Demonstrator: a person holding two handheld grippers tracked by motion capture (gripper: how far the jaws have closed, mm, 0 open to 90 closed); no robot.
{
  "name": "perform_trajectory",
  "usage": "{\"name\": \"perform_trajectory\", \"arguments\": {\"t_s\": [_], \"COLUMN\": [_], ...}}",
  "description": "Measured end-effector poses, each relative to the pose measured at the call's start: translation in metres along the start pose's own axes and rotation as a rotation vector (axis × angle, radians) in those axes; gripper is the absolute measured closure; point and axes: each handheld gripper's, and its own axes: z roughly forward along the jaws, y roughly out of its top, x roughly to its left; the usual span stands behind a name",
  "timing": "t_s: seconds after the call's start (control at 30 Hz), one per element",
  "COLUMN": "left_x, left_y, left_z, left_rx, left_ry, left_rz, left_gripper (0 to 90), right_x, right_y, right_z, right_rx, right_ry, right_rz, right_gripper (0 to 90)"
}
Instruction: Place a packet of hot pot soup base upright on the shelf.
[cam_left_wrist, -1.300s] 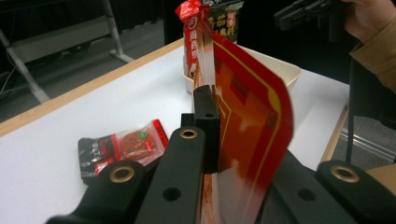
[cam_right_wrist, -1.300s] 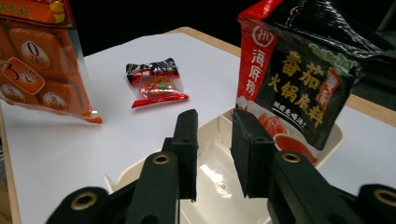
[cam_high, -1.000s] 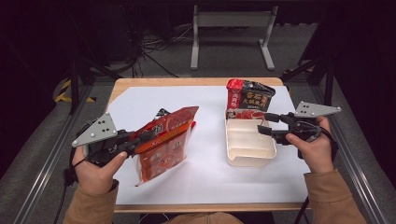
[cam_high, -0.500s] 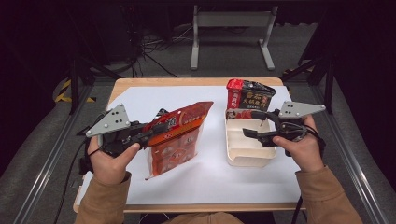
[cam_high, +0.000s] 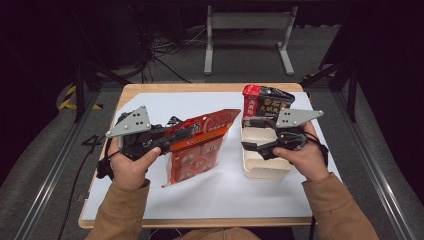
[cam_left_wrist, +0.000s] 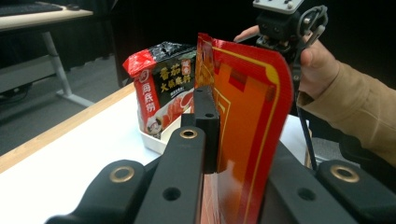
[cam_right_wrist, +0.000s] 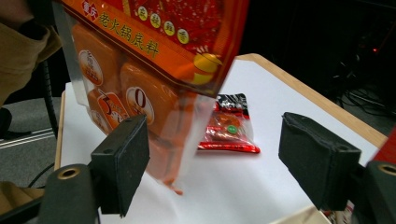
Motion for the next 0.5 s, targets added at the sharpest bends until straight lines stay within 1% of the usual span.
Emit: {"name": "perform_trajectory", "arguments": {"t_s": [0.07,0.1,0.23,0.4,0.5], "left_x": [0.000,0.000,0.000,0.001,0.001], "left_y": [0.000,0.001,0.001,0.000,-0.001], "left_z": [0.002,0.003,0.005,0.008,0.009], "left_rx": [-0.009,-0.013,-0.024,-0.036,-0.042], "left_ry": [-0.013,-0.018,-0.036,-0.063,-0.067], "left_rz": [0.005,0.011,0.027,0.029,0.028], "left_gripper": [90.0,90.0,90.0,90.0,90.0], "right_x": [0.000,0.000,0.002,0.005,0.007], "right_y": [0.000,0.000,0.000,0.000,-0.001], "right_z": [0.009,0.009,0.020,0.031,0.037], "right_rx": [0.001,0.001,-0.006,-0.013,-0.017], "right_ry": [0.021,0.021,0.050,0.075,0.086], "right_rz": [-0.008,-0.008,-0.021,-0.026,-0.035], "right_gripper": [23.9,23.9,23.0,23.0,23.8]}}
